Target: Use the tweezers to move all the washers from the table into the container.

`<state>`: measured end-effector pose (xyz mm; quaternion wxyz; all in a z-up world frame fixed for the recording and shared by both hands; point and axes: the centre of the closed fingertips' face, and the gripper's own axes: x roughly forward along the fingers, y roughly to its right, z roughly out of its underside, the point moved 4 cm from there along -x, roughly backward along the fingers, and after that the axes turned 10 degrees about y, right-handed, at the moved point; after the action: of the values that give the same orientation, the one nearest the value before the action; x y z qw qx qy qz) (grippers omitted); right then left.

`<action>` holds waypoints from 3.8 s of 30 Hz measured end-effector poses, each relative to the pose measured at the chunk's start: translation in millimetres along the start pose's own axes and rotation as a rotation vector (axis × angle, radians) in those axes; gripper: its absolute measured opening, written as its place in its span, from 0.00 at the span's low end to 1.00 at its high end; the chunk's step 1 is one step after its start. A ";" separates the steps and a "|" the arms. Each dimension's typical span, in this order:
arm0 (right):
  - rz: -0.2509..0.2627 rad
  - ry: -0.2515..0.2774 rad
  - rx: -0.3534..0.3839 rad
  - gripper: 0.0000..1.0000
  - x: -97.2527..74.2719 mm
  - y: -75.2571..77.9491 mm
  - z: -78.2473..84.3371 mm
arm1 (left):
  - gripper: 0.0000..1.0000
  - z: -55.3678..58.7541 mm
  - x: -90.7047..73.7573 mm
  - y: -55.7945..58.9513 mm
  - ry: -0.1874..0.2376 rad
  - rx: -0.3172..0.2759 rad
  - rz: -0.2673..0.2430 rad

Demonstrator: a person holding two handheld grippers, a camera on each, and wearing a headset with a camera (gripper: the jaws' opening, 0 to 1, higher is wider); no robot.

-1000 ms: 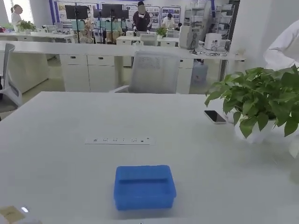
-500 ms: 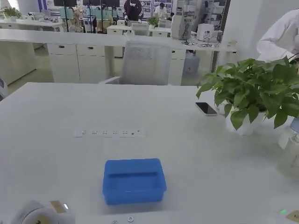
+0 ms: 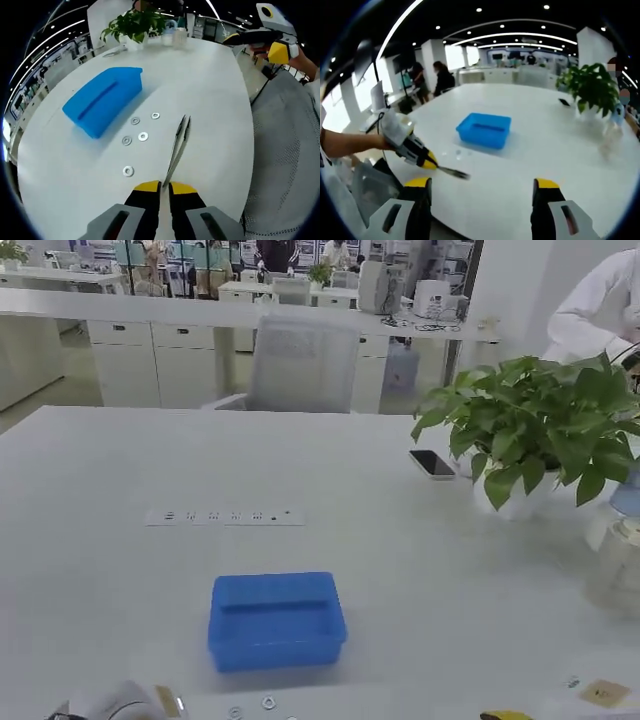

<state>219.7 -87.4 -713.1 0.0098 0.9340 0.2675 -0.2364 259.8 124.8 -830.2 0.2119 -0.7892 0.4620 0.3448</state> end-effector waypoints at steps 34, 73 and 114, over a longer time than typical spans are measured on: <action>-0.244 -0.029 -0.103 0.56 -2.3 -46.3 7.4 | 0.00 -85.1 -61.9 38.8 0.207 0.122 -0.093; -0.659 -0.128 -0.596 0.04 87.3 -110.0 11.0 | 0.00 -110.1 -92.6 62.4 0.233 0.327 0.048; -0.693 -0.143 -0.711 0.02 106.5 -124.6 6.1 | 0.19 -72.5 -126.8 40.1 0.415 0.021 -0.325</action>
<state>233.6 71.2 -752.6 0.2668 0.7105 0.6247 -0.1835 207.4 132.0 -688.2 0.1735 -0.9045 0.3664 0.1322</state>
